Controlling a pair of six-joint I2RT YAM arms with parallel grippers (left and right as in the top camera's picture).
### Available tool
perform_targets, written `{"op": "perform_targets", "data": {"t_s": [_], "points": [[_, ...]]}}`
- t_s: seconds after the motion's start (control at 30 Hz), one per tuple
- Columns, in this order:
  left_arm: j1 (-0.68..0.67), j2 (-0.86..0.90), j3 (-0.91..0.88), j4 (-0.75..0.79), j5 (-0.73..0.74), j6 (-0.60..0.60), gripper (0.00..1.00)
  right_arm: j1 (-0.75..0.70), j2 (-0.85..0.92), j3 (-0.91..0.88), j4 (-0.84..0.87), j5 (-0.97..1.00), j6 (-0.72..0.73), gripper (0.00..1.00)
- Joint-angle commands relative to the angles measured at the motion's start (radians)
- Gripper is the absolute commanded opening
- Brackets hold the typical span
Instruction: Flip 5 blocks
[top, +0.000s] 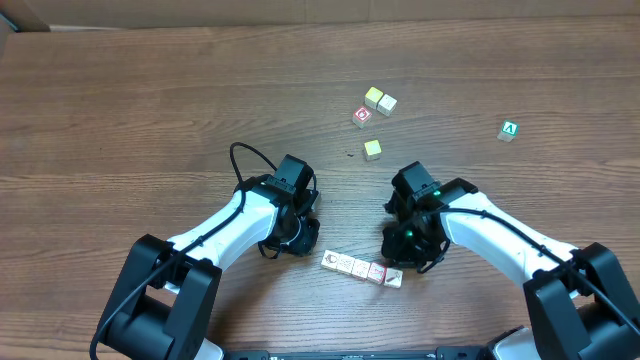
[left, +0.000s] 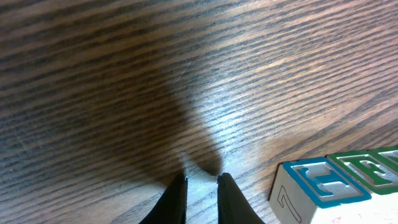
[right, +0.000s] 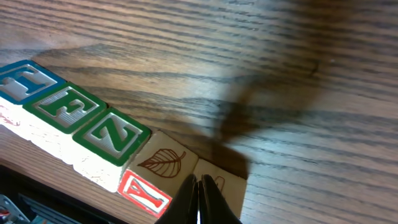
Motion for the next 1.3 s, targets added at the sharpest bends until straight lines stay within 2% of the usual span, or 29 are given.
{"op": "perform_targets", "data": {"t_s": [0.0,0.1,0.33,0.63,0.77,0.97,1.27], "points": [[0.005,0.013,-0.002,-0.004,-0.013,-0.018,0.11,0.005,0.001,-0.012,0.011,-0.005,0.034,0.05],[0.005,0.013,-0.002,-0.004,-0.013,-0.018,0.11,0.005,0.001,-0.012,0.018,0.021,0.078,0.05],[0.005,0.013,-0.002,-0.003,-0.013,-0.018,0.11,-0.014,0.0,0.007,0.049,0.225,0.268,0.04],[0.005,0.013,-0.002,-0.003,-0.013,-0.017,0.12,-0.057,-0.051,0.032,-0.121,0.347,0.341,0.04],[0.005,0.013,-0.002,-0.003,-0.013,-0.013,0.04,-0.053,-0.056,0.032,-0.206,0.35,0.339,0.04],[0.004,0.013,-0.002,-0.03,-0.013,0.03,0.04,-0.009,-0.056,0.026,-0.282,0.323,0.34,0.04],[0.004,0.013,-0.002,-0.056,-0.001,0.05,0.04,0.077,-0.056,-0.048,-0.201,0.278,0.392,0.04]]}}
